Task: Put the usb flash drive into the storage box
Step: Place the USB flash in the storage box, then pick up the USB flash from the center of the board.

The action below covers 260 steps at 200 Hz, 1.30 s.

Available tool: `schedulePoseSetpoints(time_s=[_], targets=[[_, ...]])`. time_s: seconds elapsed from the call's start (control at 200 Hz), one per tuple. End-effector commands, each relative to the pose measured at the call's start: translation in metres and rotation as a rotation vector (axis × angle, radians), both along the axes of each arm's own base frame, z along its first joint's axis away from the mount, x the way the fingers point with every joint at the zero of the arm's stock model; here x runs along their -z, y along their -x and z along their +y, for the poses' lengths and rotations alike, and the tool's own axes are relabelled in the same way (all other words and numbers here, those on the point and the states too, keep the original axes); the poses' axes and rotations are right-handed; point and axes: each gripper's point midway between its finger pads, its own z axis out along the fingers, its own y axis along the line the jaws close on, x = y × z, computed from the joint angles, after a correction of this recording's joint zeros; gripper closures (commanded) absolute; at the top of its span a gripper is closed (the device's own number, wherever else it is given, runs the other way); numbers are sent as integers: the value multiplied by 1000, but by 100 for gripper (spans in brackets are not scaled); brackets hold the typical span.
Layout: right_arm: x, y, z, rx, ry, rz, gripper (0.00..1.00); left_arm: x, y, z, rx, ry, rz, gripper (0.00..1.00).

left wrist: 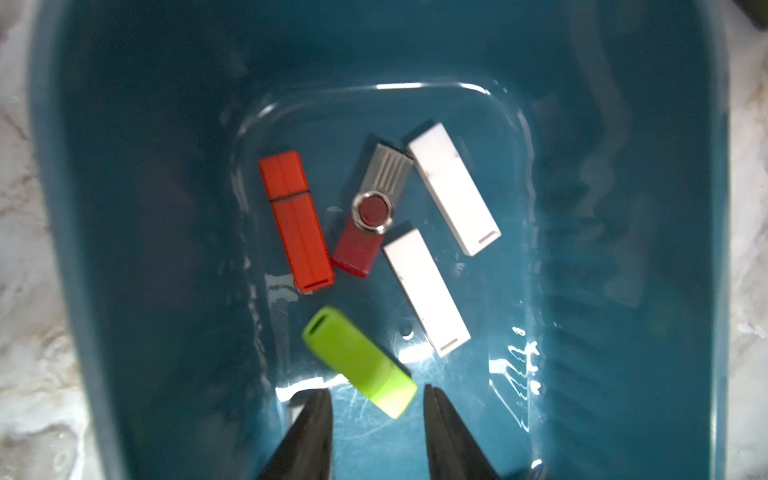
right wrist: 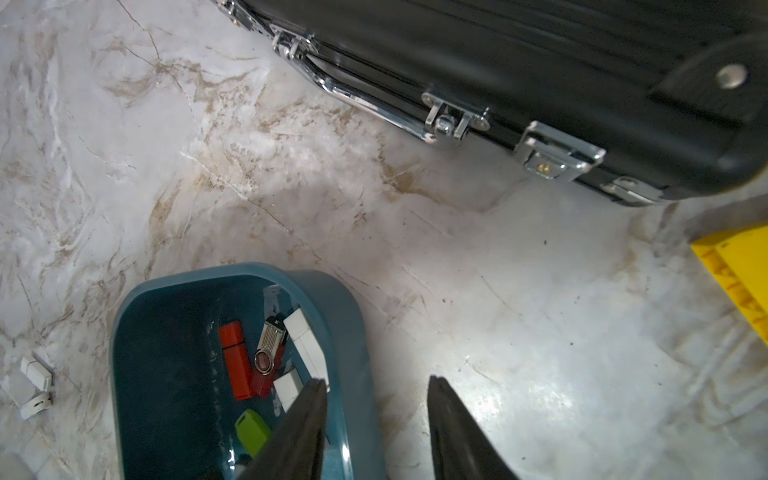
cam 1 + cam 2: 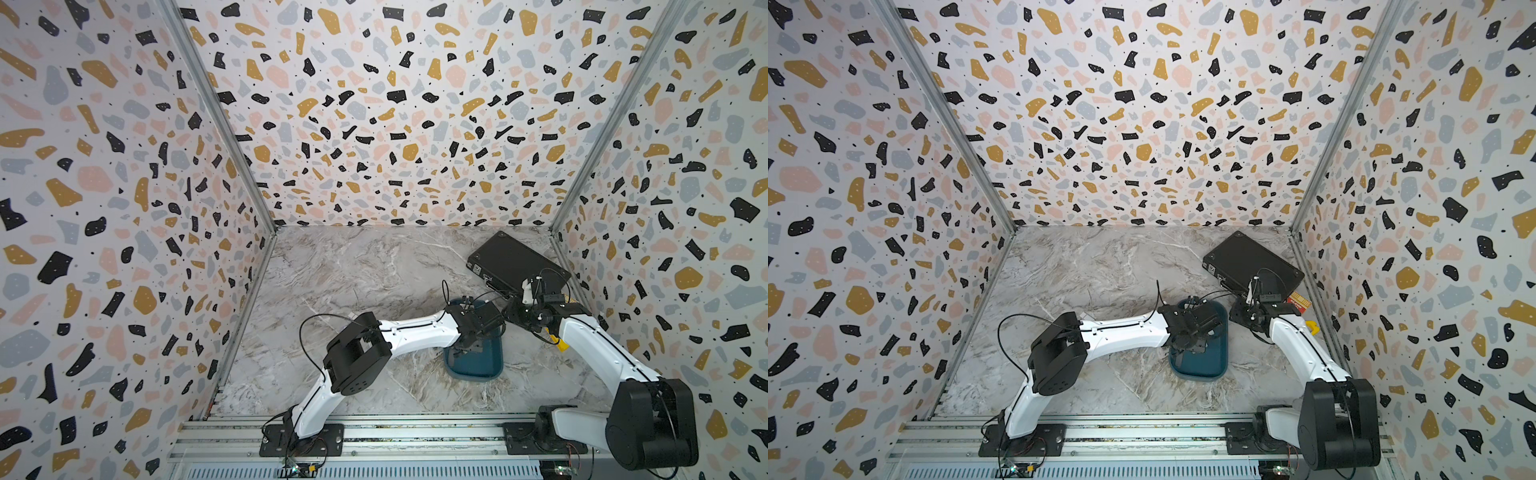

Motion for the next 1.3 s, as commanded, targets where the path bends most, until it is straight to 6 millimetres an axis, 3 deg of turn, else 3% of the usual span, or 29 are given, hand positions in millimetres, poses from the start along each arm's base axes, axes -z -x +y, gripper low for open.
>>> schedulePoseSetpoints(time_s=[0.0,0.075,0.17,0.325,0.475,0.536,0.606,0.716,0.906,1.101,1.296], targets=[[-7,3,1,-10,-8,-13,55,-29,-7,1,17,25,-28,53],[-13,1,13,-53,-58,-39,56,-52,-12,23,4,25,-60,53],[-22,0,45,-168,-100,-76,57,-83,-22,71,-59,86,-94,53],[-31,14,135,-496,-83,-108,57,-108,-29,205,-244,103,-114,53],[-27,35,223,-798,1,-141,54,-121,-8,335,-474,92,-129,52],[-21,42,255,-908,47,-142,53,-126,6,371,-537,83,-137,49],[-13,44,287,-1010,106,-143,52,-131,21,397,-574,68,-138,48],[4,38,329,-1100,184,-126,51,-136,37,417,-592,31,-145,47],[24,19,393,-1174,241,-132,48,-146,41,417,-582,61,-197,47],[29,-11,442,-1115,186,-170,46,-141,38,418,-597,71,-220,46],[33,-16,476,-1146,145,-208,47,-144,39,418,-600,85,-238,45]])
